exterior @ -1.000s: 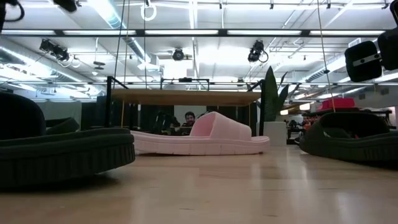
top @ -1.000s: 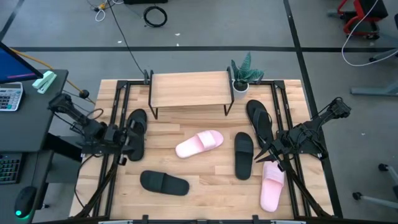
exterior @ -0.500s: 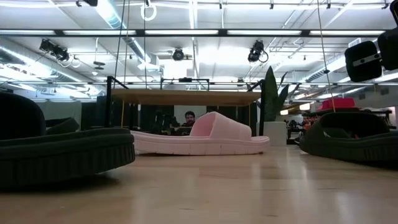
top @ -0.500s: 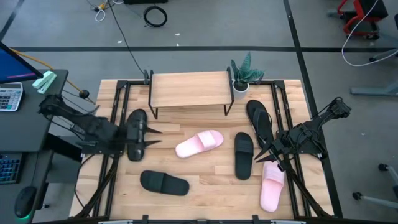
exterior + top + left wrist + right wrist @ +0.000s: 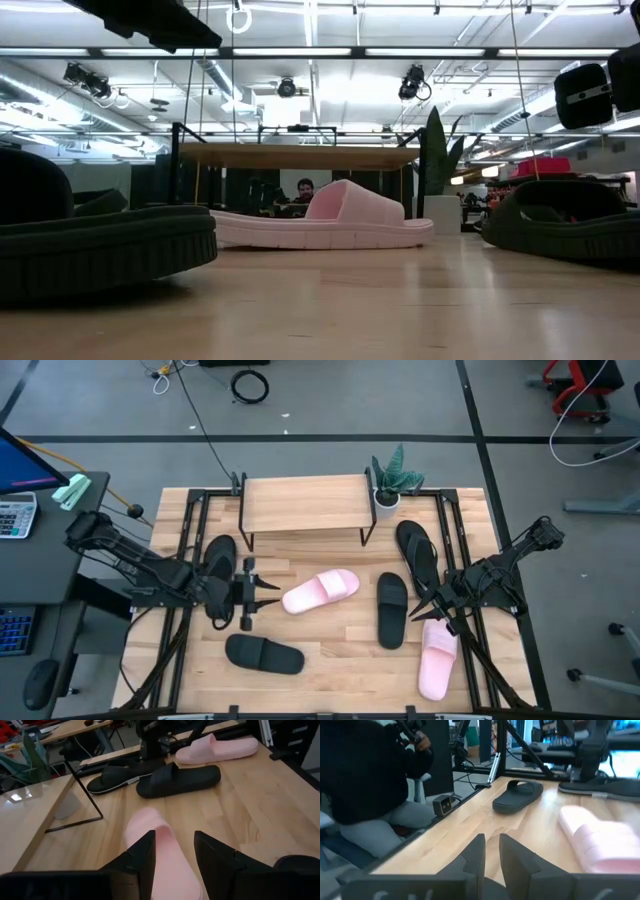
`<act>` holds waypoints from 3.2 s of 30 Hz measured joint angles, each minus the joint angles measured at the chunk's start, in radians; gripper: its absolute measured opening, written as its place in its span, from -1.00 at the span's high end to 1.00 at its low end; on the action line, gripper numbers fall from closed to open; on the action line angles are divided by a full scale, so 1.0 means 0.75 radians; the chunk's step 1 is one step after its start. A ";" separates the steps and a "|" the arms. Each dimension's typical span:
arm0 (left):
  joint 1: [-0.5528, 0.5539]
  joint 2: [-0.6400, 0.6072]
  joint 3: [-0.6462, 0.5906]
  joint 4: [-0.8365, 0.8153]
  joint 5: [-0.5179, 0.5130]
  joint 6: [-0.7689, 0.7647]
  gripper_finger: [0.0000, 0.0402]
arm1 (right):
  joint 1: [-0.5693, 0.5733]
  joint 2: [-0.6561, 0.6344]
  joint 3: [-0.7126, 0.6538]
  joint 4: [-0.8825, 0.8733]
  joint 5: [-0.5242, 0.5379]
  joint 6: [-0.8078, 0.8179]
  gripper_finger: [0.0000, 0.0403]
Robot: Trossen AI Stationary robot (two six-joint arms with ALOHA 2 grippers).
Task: Pick and place slides into the shelf
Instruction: Put the left pink slipper on the shelf
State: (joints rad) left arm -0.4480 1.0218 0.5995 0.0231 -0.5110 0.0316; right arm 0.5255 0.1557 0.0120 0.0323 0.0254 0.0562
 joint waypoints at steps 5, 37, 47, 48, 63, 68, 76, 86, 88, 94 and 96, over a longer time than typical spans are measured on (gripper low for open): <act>0.000 0.026 -0.001 0.019 0.000 -0.005 0.28 | -0.001 0.000 0.000 0.195 0.007 0.067 0.69; 0.014 0.026 -0.002 0.002 0.000 -0.127 0.34 | -0.064 1.432 1.345 0.274 0.035 -0.224 0.69; 0.085 0.026 -0.002 0.003 -0.001 -0.062 0.30 | -0.100 1.698 1.631 -0.239 0.051 -0.072 0.69; 0.092 0.026 -0.002 0.003 -0.001 -0.062 0.31 | -0.110 1.702 1.632 -0.268 0.082 -0.007 0.69; 0.160 0.026 -0.002 0.001 0.035 0.018 0.31 | -0.151 1.694 1.632 -1.095 0.853 1.158 0.69; 0.160 0.086 -0.002 0.030 0.140 0.094 0.34 | -0.170 1.678 1.632 -0.977 0.925 1.167 0.69; 0.246 0.392 -0.002 0.281 0.140 0.205 0.35 | -0.225 1.642 1.632 -0.796 0.933 1.153 0.69; 0.375 0.791 0.068 0.653 0.145 0.464 0.12 | -0.229 1.641 1.632 -0.790 0.934 0.870 0.69; 0.390 0.861 0.114 0.654 0.146 0.497 0.07 | -0.229 1.641 1.632 -0.790 0.934 0.833 0.69; 0.424 1.063 0.278 0.647 0.146 0.603 -0.01 | -0.229 1.641 1.632 -0.790 0.934 0.785 0.69; 0.431 1.115 0.331 0.642 0.146 0.610 -0.01 | -0.229 1.641 1.632 -0.790 0.934 0.785 0.69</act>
State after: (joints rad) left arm -0.1246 1.8582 0.8474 0.5043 -0.4011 0.4893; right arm 0.3534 1.3865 1.2362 -0.5602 0.7258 0.6446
